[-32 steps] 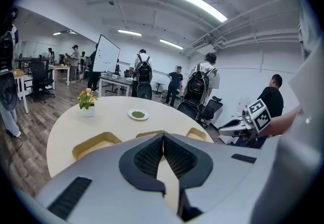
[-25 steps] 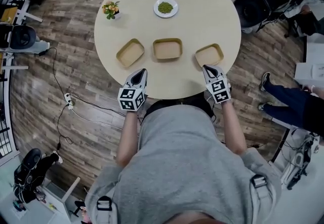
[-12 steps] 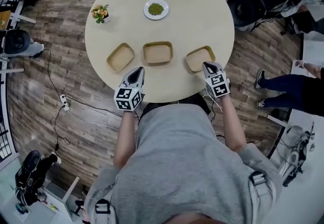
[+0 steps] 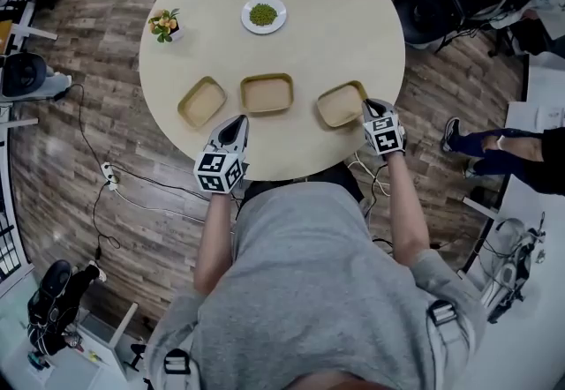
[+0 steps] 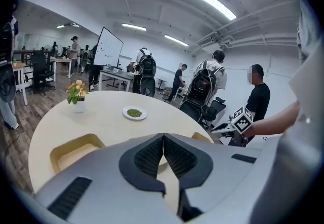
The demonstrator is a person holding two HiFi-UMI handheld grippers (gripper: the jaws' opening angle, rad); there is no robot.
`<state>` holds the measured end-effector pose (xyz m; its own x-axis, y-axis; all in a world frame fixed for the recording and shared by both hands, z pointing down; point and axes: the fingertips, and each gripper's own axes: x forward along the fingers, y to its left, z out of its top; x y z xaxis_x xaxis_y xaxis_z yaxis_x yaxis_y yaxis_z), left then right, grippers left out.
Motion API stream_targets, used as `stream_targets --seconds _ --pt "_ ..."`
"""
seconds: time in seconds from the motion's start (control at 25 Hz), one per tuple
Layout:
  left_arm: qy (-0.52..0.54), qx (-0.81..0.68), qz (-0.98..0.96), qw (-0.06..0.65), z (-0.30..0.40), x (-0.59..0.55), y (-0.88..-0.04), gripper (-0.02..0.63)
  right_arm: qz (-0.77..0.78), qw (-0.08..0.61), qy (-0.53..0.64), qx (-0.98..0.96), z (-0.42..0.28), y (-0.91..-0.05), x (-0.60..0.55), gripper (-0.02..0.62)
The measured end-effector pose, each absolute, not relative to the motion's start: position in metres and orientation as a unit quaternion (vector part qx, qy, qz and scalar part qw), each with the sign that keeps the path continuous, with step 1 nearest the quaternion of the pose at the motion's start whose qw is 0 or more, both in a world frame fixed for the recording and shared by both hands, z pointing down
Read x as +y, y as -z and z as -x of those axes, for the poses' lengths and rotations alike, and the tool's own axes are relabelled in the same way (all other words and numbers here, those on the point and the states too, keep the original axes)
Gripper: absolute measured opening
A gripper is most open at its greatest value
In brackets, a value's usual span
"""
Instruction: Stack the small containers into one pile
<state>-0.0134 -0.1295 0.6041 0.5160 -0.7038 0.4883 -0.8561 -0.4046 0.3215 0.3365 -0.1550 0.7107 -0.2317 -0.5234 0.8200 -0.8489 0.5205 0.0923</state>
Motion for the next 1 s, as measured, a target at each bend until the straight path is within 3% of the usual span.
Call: stream_targets --seconds 0.48,1.0 --pt "-0.152 -0.470 -0.824 0.277 0.018 -0.135 -0.608 0.020 -0.453 0.434 -0.226 -0.745 -0.352 -0.743 -0.174 0.067" --pt "-0.165 -0.470 -0.821 0.278 0.023 -0.134 -0.614 0.020 -0.451 0.448 -0.247 -0.731 -0.365 -0.780 -0.188 0.069"
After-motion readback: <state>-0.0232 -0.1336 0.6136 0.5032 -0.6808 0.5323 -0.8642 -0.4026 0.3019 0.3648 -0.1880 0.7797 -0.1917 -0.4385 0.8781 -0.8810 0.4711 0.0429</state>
